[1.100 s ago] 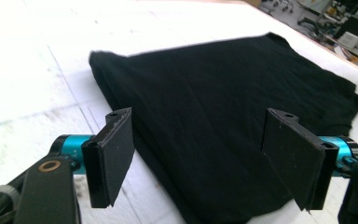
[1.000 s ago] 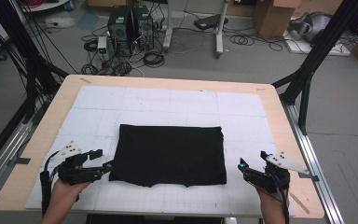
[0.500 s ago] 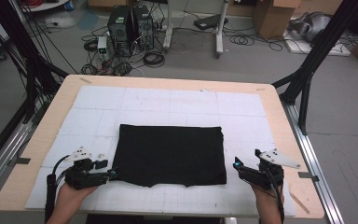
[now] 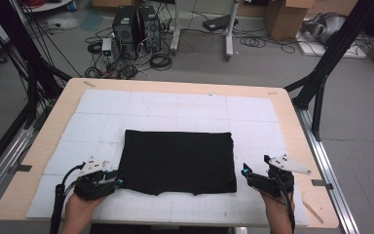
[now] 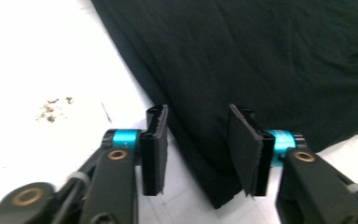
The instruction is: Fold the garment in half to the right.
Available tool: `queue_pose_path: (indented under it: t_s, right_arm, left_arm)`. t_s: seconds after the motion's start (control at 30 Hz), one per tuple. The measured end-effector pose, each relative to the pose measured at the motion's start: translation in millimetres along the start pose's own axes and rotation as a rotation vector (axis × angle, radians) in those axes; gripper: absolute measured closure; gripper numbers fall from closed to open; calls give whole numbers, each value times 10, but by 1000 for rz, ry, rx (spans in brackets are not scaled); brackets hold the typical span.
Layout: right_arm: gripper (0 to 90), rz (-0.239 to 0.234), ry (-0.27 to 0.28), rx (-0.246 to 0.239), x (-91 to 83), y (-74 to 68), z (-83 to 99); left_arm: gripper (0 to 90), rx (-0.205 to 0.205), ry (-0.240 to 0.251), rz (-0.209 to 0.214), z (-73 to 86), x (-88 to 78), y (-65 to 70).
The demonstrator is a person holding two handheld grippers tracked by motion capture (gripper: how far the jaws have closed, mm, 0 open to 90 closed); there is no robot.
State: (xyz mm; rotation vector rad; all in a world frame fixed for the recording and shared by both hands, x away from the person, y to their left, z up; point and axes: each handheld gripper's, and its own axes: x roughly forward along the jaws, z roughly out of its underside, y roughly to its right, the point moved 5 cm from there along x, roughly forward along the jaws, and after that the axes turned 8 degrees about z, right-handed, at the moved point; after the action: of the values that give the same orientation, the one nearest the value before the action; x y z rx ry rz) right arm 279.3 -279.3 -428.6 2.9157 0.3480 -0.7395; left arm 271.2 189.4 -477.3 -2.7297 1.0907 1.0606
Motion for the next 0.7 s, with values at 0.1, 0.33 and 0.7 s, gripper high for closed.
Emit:
queue_pose_path:
  t_s: [0.1,0.33,0.7]
  right_arm:
    - [183,-3,0,-3,7,-12,-4]
    - [184,-6,-4,3,14,-20,0]
    - [184,-72,-1,-11,105,-183,-76]
  left_arm:
    - [636,7,4,-8,5,2,10]
    - [774,-15,23,32,21,17,30]
    - [832,-39,123,85,-54,-67,33]
